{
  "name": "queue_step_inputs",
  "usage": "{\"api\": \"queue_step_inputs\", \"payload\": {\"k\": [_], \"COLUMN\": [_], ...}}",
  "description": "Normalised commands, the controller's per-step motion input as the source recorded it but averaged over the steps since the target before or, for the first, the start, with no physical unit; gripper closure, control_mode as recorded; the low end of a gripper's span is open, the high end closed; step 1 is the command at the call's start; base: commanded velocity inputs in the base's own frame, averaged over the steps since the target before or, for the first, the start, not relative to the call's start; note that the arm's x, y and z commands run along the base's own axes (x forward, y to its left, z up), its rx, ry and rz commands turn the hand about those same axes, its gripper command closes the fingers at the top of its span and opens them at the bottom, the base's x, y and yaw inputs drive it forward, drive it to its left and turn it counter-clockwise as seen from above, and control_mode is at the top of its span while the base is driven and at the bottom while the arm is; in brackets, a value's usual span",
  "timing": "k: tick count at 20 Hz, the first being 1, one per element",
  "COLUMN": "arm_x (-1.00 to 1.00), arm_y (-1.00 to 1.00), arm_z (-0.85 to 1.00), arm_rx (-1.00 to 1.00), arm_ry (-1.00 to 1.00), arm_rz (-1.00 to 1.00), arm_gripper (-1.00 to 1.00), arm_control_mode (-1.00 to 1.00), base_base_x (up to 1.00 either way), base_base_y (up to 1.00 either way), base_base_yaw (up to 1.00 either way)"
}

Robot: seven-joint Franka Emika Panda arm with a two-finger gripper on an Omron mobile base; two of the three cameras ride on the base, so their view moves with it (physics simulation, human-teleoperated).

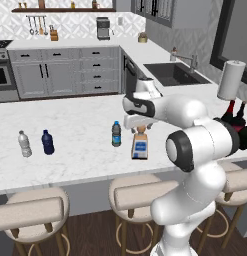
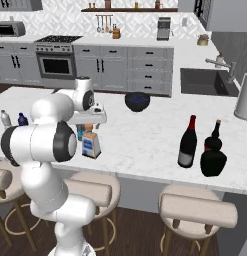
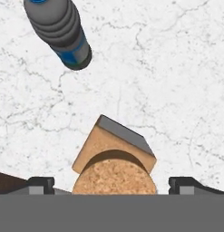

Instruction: Move the plastic bottles in the middle to the plastics group, and the glass bottles in the middle to the glass group.

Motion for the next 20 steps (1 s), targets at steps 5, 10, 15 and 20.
{"api": "queue_step_inputs", "payload": {"k": [5, 10, 15, 20], "arm_x": [0.16, 0.07, -0.48, -0.81], "arm_y": [0.02, 0.01, 0.00, 0.33], "arm_z": [-0.20, -0.13, 0.13, 0.31], "arm_rx": [0.00, 0.00, 0.06, 0.06], "arm_ry": [0.00, 0.10, 0.01, 0.00], "arm_rz": [0.00, 0.00, 0.00, 0.00], "arm_gripper": [-1.00, 1.00, 1.00, 1.00], "arm_control_mode": [-1.00, -1.00, -1.00, -1.00], "base_base_x": [0.00, 0.00, 0.00, 0.00], "base_base_y": [0.00, 0.00, 0.00, 0.00], "base_base_yaw": [0.00, 0.00, 0.00, 0.00]}}
